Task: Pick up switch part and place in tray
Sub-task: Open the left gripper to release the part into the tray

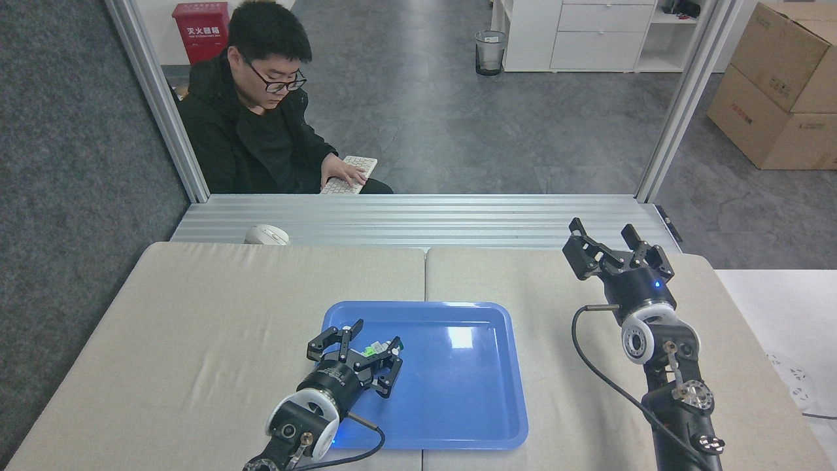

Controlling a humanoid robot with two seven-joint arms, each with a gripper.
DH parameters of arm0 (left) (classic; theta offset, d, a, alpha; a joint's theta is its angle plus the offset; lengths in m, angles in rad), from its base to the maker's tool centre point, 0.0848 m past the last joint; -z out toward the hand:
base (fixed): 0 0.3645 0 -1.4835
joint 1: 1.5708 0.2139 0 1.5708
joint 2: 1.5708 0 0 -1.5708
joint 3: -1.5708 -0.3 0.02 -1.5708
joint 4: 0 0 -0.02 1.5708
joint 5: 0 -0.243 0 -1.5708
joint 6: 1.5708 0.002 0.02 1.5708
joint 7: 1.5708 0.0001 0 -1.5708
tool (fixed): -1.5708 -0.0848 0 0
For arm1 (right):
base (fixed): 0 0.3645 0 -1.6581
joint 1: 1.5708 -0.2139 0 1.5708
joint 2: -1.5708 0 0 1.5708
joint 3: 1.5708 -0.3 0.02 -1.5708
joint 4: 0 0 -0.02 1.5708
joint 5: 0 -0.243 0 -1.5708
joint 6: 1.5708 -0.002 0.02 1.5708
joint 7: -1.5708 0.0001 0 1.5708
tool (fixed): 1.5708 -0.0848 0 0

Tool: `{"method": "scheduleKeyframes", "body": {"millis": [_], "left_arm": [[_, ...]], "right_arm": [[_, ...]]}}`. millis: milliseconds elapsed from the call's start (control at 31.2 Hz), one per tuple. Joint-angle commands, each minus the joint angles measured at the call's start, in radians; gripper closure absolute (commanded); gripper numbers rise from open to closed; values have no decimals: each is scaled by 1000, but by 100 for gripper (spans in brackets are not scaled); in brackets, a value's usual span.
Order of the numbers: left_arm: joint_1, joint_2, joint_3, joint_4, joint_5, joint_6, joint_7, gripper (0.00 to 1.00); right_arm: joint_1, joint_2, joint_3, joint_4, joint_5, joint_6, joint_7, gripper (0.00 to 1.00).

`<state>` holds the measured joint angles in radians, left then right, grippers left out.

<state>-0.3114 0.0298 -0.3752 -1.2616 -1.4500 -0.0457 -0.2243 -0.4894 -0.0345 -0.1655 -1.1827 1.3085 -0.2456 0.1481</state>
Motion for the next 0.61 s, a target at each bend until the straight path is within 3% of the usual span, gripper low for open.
{"method": "scheduleKeyframes", "body": {"millis": [0, 128, 321, 578], "left_arm": [[-55, -10, 45, -99, 7, 70, 16, 0], [-98, -5, 159, -64, 10, 69, 54, 0], [-225, 16, 347, 140, 11, 73, 92, 0], [-241, 58, 383, 153, 34, 76, 99, 0]], "right_arm": [[0, 1, 0, 0, 0, 0, 1, 0], [0, 1, 0, 0, 0, 0, 1, 0], [0, 1, 0, 0, 0, 0, 1, 0], [0, -1, 0, 0, 0, 0, 1, 0]]}}
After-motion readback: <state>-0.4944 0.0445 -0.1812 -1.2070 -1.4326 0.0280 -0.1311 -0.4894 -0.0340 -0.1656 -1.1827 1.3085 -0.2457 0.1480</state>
